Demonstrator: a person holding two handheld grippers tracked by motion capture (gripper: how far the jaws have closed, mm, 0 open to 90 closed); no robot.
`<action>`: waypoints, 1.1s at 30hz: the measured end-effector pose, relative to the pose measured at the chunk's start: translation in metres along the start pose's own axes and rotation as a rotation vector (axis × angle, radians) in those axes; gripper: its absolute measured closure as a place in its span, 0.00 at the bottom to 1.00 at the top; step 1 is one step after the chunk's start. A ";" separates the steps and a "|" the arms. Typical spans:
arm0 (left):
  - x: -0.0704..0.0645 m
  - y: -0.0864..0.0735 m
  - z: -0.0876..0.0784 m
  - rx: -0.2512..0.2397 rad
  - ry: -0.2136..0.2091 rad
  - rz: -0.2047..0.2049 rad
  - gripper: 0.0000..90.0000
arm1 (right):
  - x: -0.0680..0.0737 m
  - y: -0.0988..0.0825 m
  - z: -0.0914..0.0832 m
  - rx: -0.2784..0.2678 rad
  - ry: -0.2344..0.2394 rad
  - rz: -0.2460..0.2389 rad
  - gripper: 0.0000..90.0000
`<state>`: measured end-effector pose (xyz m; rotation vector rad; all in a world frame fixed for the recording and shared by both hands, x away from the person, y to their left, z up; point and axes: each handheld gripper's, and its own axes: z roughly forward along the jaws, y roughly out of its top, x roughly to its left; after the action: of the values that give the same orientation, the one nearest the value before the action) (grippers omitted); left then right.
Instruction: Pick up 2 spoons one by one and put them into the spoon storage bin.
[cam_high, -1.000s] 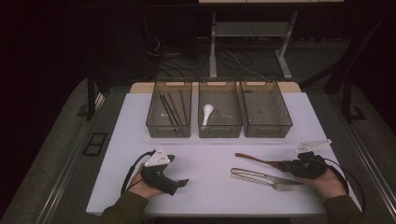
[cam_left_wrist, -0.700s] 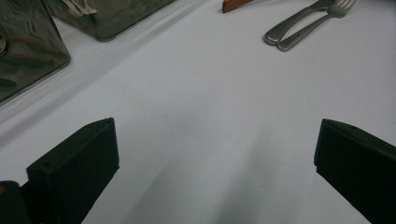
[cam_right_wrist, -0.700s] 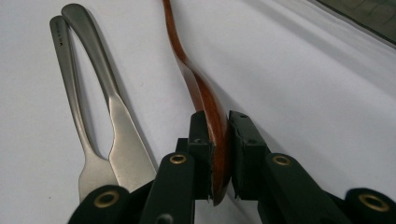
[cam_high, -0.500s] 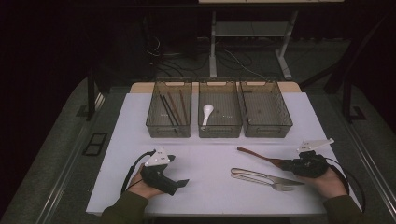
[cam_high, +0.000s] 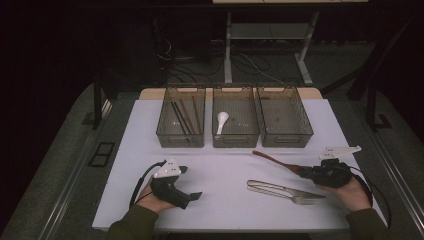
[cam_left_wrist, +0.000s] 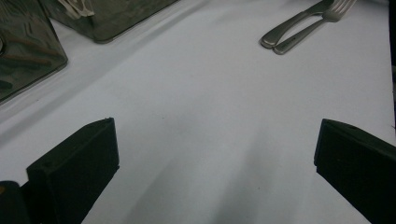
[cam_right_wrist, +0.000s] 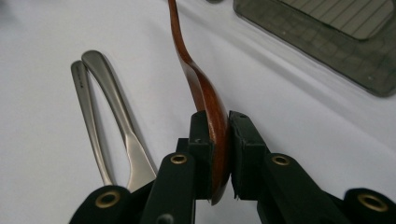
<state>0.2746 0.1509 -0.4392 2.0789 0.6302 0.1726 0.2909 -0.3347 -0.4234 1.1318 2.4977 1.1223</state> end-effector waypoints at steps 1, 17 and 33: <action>0.000 0.000 0.000 -0.002 -0.001 -0.002 0.00 | 0.001 0.001 -0.001 -0.004 0.001 0.000 0.89; -0.001 0.000 0.001 0.007 -0.001 0.000 0.00 | 0.008 0.025 -0.006 -0.091 -0.010 0.022 0.90; -0.002 0.000 0.002 0.009 -0.006 0.000 0.00 | 0.007 0.053 -0.002 -0.131 -0.049 0.061 0.90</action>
<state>0.2739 0.1486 -0.4399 2.0869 0.6284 0.1642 0.3151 -0.3081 -0.3842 1.1910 2.3297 1.2380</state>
